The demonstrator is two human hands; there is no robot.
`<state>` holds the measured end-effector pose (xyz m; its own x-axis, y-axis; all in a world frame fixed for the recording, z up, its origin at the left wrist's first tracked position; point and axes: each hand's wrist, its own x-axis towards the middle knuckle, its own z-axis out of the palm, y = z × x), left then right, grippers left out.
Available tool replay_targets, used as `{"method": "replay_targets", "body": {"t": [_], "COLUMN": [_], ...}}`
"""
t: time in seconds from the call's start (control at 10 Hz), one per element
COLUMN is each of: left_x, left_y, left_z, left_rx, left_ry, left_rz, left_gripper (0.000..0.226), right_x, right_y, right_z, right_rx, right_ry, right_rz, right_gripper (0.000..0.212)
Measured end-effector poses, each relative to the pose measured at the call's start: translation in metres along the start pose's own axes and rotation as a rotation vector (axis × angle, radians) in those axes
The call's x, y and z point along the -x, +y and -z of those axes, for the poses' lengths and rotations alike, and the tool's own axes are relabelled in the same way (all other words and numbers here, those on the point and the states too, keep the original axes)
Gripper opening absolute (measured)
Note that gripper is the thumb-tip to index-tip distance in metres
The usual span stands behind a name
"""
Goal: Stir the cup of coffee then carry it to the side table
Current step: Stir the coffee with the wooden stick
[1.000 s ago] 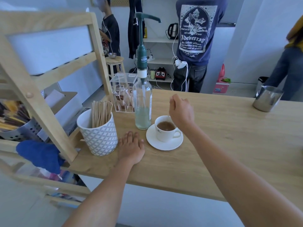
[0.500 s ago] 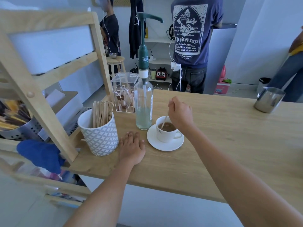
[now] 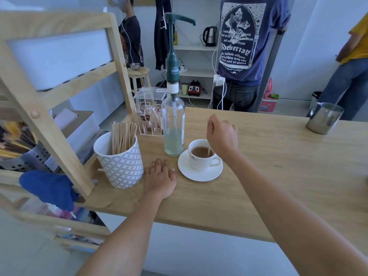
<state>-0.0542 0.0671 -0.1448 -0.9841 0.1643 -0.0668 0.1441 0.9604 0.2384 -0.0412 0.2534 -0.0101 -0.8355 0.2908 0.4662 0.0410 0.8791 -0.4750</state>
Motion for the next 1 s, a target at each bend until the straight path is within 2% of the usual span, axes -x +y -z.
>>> {"method": "replay_targets", "body": {"t": [0.2,0.3,0.4,0.5,0.6,0.8,1.0], "left_x": [0.000,0.000,0.000,-0.001,-0.002,-0.001,-0.001], "left_y": [0.002,0.001,0.001,0.001,0.001,0.002,0.001], "left_z": [0.001,0.001,0.000,0.000,-0.001,0.000,0.001], "left_rx": [0.004,0.000,-0.003,-0.008,-0.015,-0.010,-0.011], "left_ry": [-0.001,-0.001,0.000,-0.003,-0.005,-0.007,-0.010], "left_rz": [-0.002,-0.003,-0.001,-0.005,-0.003,0.001,0.005], "left_gripper": [0.060,0.060,0.060,0.060,0.060,0.059,0.059], "right_x": [0.002,-0.001,-0.003,-0.005,-0.004,-0.003,0.000], "right_y": [-0.003,0.000,0.006,0.006,0.002,0.012,0.020], "right_z": [-0.001,0.000,0.003,0.003,0.001,0.003,0.013], "right_rx": [-0.109,-0.097,0.022,0.002,-0.140,-0.037,-0.225], "right_ry": [-0.058,-0.070,-0.011,-0.028,-0.085,-0.005,-0.066], "right_rz": [0.071,0.039,0.015,-0.004,0.010,0.060,0.021], "right_gripper": [0.029,0.031,0.030,0.030,0.030,0.029,0.027]}}
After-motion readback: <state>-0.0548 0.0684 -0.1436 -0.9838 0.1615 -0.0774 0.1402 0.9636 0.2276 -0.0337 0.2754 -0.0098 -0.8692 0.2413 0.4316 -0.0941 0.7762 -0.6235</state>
